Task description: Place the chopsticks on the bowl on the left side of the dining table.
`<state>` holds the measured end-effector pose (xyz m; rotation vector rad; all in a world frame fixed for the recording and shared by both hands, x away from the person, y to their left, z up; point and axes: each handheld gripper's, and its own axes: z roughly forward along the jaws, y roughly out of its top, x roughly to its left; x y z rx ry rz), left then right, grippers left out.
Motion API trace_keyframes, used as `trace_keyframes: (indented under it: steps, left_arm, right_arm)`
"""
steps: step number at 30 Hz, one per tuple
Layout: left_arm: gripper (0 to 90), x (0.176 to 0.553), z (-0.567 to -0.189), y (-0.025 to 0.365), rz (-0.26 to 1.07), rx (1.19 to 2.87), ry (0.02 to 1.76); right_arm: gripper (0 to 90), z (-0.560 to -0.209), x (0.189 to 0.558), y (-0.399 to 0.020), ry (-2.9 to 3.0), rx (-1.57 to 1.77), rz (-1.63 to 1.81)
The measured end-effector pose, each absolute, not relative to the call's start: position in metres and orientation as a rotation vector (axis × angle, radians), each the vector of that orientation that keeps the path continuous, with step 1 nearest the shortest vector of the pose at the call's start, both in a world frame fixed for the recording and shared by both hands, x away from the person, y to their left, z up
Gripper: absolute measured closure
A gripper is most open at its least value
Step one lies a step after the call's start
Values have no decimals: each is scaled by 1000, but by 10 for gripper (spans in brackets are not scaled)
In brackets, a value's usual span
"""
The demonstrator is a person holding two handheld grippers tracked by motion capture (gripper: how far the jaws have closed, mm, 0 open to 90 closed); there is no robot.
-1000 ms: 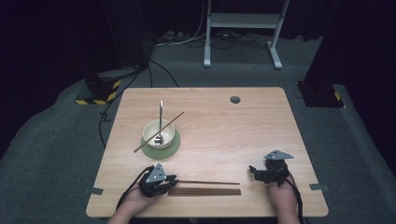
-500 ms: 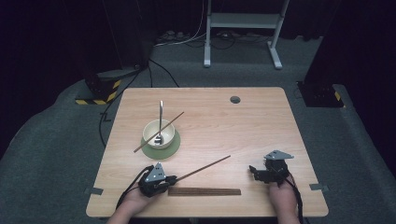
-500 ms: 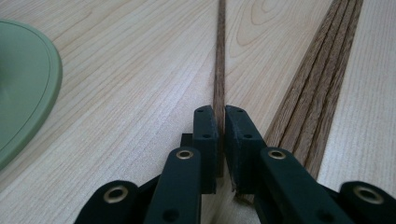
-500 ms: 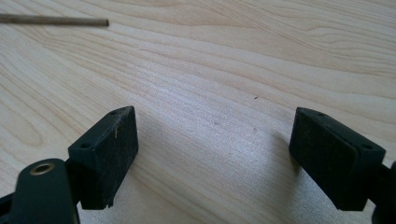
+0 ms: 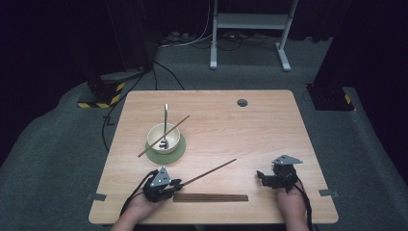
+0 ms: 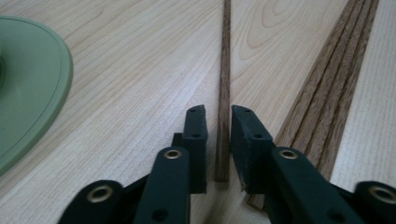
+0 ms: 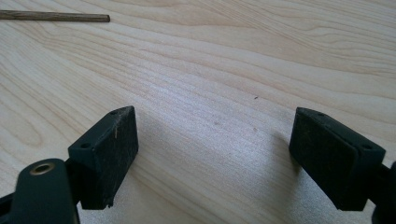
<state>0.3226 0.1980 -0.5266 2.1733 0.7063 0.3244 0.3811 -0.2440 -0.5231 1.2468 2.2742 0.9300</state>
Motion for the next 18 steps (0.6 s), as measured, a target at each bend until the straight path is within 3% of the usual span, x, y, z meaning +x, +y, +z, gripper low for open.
trace_keyframes:
  steps: [4,18]
  left_arm:
    - [831,320,-527,196,354,2177,684]
    - [837,318,-523,203,375,2118,669]
  right_arm:
    - [156,-523,381,-244,2274,1247,930]
    - [156,-523,381,-244,2275,1252,931]
